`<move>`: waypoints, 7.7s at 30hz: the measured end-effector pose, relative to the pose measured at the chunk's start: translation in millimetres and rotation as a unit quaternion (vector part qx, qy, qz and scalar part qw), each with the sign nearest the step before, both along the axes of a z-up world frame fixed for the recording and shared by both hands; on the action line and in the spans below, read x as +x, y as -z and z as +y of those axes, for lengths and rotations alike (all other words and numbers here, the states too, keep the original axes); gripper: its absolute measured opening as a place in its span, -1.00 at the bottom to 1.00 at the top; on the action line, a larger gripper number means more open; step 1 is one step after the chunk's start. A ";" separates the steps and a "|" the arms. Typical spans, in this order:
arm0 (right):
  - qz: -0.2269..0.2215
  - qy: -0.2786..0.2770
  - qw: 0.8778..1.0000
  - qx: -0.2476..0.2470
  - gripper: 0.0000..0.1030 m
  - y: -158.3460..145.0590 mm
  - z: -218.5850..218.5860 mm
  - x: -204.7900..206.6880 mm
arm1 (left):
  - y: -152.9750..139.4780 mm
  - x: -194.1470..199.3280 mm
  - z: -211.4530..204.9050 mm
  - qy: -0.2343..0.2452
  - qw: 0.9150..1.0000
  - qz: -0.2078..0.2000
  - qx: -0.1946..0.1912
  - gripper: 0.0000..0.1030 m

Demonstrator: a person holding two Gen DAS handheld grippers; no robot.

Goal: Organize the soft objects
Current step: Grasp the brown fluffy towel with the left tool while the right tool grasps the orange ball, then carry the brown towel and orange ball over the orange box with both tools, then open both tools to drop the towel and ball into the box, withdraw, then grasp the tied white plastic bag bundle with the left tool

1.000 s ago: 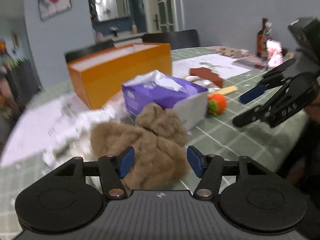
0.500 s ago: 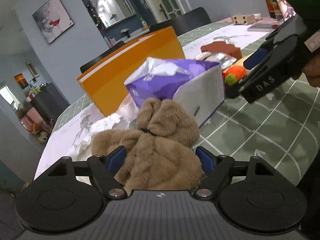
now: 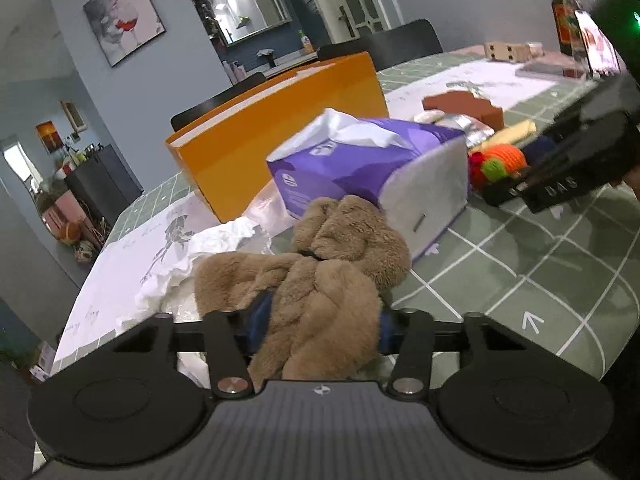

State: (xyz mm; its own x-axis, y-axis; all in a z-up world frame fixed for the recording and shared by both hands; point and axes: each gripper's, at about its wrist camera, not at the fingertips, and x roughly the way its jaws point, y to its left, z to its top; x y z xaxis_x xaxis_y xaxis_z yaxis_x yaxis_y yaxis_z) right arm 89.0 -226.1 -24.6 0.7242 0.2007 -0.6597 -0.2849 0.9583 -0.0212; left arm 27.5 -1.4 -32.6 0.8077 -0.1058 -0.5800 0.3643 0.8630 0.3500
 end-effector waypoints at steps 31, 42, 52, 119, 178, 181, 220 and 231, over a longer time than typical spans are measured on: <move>0.060 0.001 0.998 0.023 -0.13 -53.8 -51.5 -19.1 | -67.1 -34.2 130.7 -0.046 0.995 0.064 -0.054 -0.37; 0.136 -0.056 0.989 -0.020 -0.13 -77.8 -72.6 28.3 | -81.4 26.9 180.7 -0.067 0.995 0.075 -0.028 -0.37; 0.163 -0.035 0.983 -0.083 -0.13 -78.0 -95.6 118.8 | -88.9 134.6 188.0 -0.061 0.993 0.101 0.007 -0.37; 0.163 -0.148 0.965 -0.142 0.12 -56.3 107.7 414.4 | -71.6 385.2 -19.4 0.061 0.974 0.183 0.122 -0.45; 0.181 -0.103 0.961 -0.182 0.11 -82.0 -35.6 204.4 | -74.0 205.2 146.2 -0.025 0.980 0.188 0.059 -0.19; 0.188 -0.108 0.961 -0.172 0.11 -73.2 -47.3 183.4 | -67.8 183.6 159.2 -0.019 0.980 0.192 0.043 -0.19; 0.169 -0.186 0.965 -0.067 0.13 -36.9 -4.6 8.4 | -12.4 91.3 129.6 0.163 0.955 0.241 -0.051 0.72; 0.137 -0.140 0.976 -0.094 0.14 -29.9 -30.7 46.9 | -1.3 78.7 117.9 0.125 0.952 0.256 -0.114 0.09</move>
